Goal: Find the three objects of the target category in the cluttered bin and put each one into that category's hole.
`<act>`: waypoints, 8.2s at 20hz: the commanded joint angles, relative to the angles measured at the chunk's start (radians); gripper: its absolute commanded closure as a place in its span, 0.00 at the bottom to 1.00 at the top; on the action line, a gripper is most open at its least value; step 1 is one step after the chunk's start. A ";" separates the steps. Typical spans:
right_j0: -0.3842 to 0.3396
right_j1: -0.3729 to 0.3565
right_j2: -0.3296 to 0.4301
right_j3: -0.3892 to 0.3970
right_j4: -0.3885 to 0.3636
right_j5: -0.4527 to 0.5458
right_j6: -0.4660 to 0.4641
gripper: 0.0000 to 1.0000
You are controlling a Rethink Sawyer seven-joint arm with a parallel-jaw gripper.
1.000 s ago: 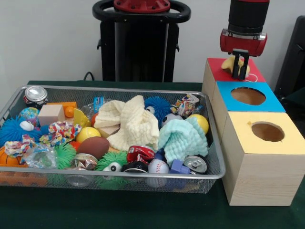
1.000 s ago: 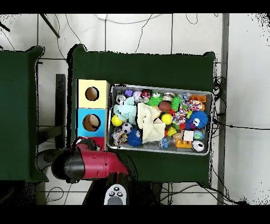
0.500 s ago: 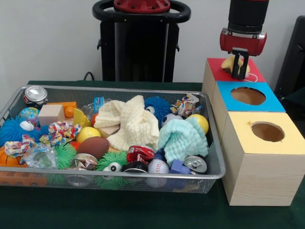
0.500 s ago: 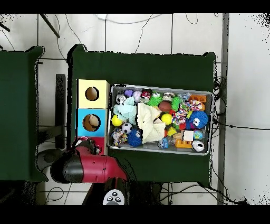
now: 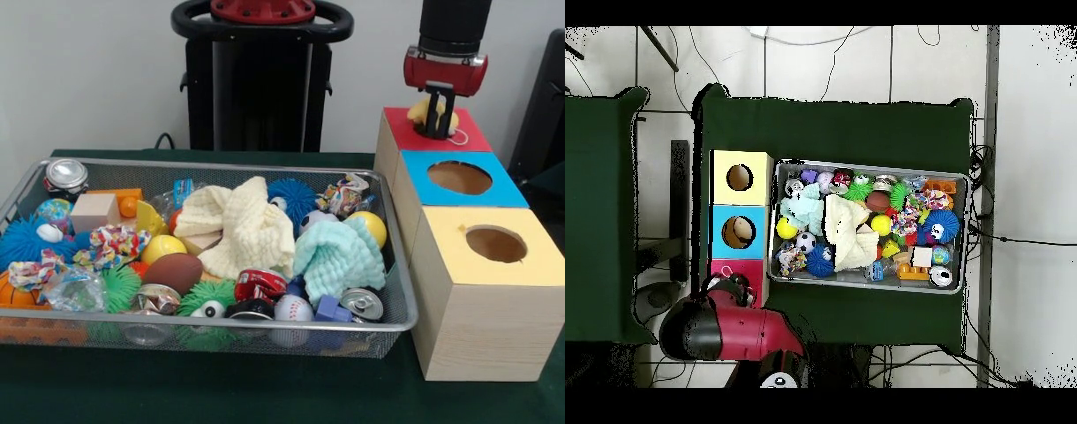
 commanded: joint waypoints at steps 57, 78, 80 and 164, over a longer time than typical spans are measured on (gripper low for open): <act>0.205 0.008 -0.074 0.062 0.266 0.057 0.277 0.00; 0.189 0.087 -0.074 0.000 0.305 0.002 0.211 0.00; 0.178 0.091 -0.076 -0.009 0.303 0.006 0.203 0.00; -0.140 0.540 0.066 -0.198 -0.099 -0.461 0.244 0.00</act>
